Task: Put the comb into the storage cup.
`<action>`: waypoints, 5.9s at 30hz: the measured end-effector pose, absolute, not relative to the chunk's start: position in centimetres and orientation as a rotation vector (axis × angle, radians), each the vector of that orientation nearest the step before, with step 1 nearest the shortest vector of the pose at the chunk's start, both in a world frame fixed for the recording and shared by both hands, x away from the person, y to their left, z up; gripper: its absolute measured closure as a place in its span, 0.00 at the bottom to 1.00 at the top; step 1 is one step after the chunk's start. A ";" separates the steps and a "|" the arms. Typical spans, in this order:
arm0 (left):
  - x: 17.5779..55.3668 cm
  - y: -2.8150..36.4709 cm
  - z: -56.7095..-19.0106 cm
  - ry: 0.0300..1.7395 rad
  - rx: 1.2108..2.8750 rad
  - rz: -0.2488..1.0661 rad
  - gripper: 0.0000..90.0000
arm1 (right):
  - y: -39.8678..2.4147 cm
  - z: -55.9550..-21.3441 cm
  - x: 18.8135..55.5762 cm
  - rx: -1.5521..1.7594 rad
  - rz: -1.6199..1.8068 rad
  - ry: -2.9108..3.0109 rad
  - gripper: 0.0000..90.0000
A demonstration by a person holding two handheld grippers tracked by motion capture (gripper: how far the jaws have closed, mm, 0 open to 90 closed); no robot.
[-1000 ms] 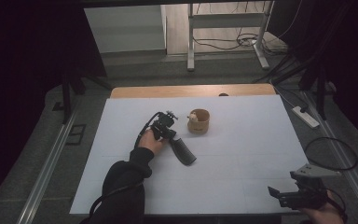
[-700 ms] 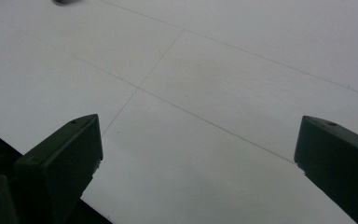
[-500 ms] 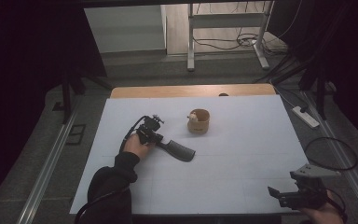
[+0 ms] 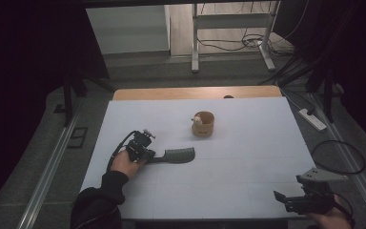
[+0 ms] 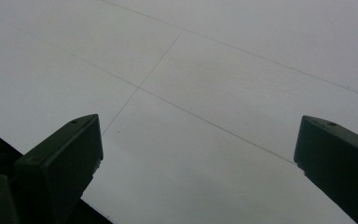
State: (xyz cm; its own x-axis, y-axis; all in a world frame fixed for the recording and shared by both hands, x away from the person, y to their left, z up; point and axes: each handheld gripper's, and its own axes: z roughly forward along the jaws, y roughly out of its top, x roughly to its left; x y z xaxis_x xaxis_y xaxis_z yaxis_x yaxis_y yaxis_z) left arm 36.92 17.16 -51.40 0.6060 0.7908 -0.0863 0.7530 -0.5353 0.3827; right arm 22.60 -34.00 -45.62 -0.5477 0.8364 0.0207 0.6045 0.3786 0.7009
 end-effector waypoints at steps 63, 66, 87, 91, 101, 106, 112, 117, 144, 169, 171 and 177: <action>26.9 17.6 -47.2 1.341 2.213 0.148 0.04 | -33.7 -45.6 22.5 1.225 0.944 2.313 0.02; 26.9 17.3 -47.2 1.339 2.224 0.165 0.00 | -33.7 -45.6 22.5 1.224 0.942 2.314 0.02; 28.5 15.8 -49.2 1.297 2.309 0.178 0.00 | -33.6 -45.6 22.5 1.214 0.934 2.329 0.02; 28.8 15.6 -49.5 1.301 2.313 0.179 0.00 | -33.6 -45.7 22.5 1.214 0.930 2.332 0.02; 29.6 14.7 -50.7 1.300 2.360 0.173 0.00 | -33.6 -45.7 22.6 1.215 0.927 2.335 0.02; 30.0 14.1 -51.4 1.302 2.401 0.161 0.00 | -33.5 -45.7 22.6 1.215 0.925 2.336 0.02; 30.5 13.4 -52.2 1.317 2.463 0.150 0.00 | -33.5 -45.7 22.6 1.215 0.924 2.337 0.02; 30.7 13.0 -52.5 1.330 2.491 0.153 0.00 | -33.5 -45.7 22.6 1.215 0.923 2.337 0.02; 30.3 13.2 -51.0 1.352 2.471 0.127 0.76 | -33.5 -45.7 22.6 1.204 0.921 2.344 0.02; 30.7 15.1 -50.8 1.317 2.343 -0.019 0.80 | -33.4 -45.7 22.5 1.194 0.920 2.349 0.02; 30.6 15.3 -50.5 1.294 2.318 -0.032 0.80 | -33.4 -45.7 22.5 1.194 0.919 2.349 0.02; 30.2 15.6 -50.0 1.254 2.284 -0.020 0.80 | -33.4 -45.7 22.5 1.193 0.921 2.348 0.02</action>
